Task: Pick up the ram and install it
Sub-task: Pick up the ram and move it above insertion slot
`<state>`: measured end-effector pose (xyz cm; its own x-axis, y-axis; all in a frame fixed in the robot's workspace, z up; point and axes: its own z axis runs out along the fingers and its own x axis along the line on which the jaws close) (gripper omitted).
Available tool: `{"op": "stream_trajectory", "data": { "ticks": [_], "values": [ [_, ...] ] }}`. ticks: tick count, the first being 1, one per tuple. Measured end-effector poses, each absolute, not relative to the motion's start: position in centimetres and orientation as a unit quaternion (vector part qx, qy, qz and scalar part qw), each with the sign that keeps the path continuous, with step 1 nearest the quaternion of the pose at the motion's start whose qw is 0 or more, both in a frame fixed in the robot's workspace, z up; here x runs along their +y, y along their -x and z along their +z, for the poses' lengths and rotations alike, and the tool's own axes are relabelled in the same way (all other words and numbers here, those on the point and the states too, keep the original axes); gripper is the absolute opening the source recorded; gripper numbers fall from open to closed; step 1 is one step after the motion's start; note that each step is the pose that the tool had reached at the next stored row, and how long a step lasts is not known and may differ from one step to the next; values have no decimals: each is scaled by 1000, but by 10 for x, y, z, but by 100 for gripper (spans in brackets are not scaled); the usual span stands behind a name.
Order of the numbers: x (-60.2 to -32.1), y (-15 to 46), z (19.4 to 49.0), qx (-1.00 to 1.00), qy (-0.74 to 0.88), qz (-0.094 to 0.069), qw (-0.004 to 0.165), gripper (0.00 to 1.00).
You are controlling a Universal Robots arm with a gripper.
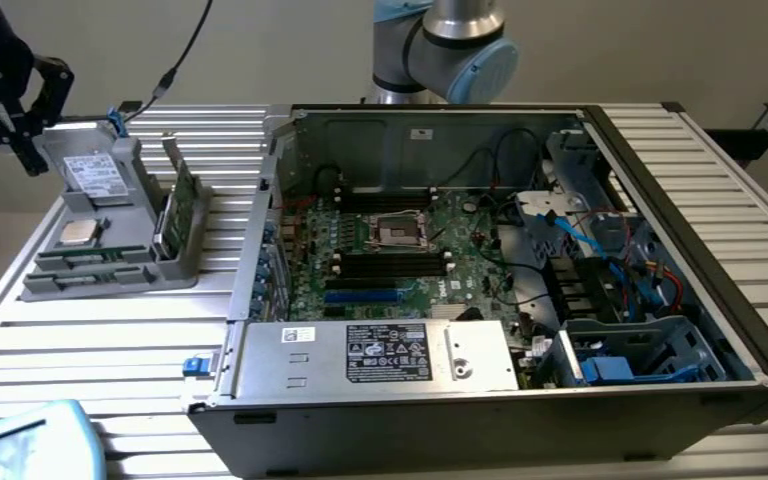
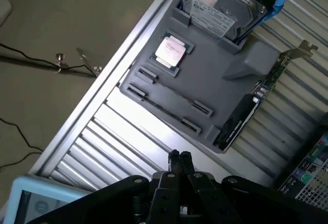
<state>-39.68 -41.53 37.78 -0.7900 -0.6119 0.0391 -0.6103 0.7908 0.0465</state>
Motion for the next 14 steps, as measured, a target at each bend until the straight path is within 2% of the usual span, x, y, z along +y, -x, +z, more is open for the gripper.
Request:
{"op": "stream_trajectory", "data": {
  "ticks": [14],
  "values": [
    [-415,397,376,-897,-441,-15,27,10]
  ]
}}
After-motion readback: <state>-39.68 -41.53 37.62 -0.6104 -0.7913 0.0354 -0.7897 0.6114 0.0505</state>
